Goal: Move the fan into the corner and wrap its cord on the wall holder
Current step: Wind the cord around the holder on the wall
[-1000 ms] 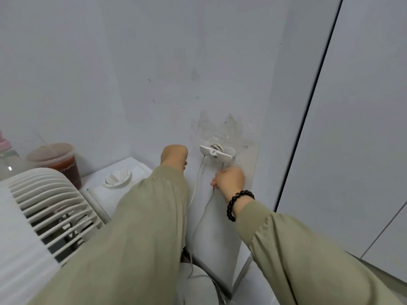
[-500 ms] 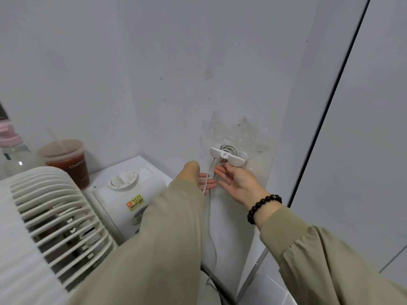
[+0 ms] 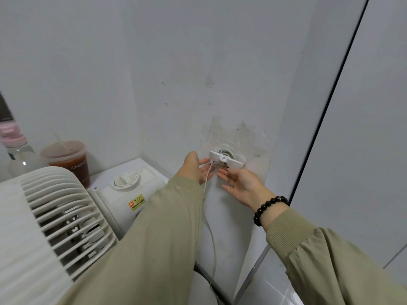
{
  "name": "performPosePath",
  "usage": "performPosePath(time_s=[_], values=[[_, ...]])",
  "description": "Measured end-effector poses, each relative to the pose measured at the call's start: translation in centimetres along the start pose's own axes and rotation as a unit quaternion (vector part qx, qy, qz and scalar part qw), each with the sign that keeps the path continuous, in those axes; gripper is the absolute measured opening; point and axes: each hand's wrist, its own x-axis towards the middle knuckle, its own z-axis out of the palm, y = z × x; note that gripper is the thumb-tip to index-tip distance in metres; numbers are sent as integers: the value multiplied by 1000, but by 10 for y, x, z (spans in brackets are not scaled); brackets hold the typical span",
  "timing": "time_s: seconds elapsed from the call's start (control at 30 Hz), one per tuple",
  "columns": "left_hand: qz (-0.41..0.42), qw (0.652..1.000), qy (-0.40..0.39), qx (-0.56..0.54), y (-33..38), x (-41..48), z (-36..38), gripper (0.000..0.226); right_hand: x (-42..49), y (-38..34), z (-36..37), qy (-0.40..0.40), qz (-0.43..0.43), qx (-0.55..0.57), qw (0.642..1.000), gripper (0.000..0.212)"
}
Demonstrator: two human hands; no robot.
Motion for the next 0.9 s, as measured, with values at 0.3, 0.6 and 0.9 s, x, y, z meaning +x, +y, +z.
performPosePath(time_s=[0.3,0.6,0.9], values=[[132,990,-48,-29,31,-7,11,38,-22,-19,-7,60,-71,-260,961,17],[260,958,-78,89,58,-41,36,24,-45,-40,-7,161,-290,-602,727,33],[340,918,-121,162,101,-80,49,38,-30,-64,30,40,-253,-480,839,52]])
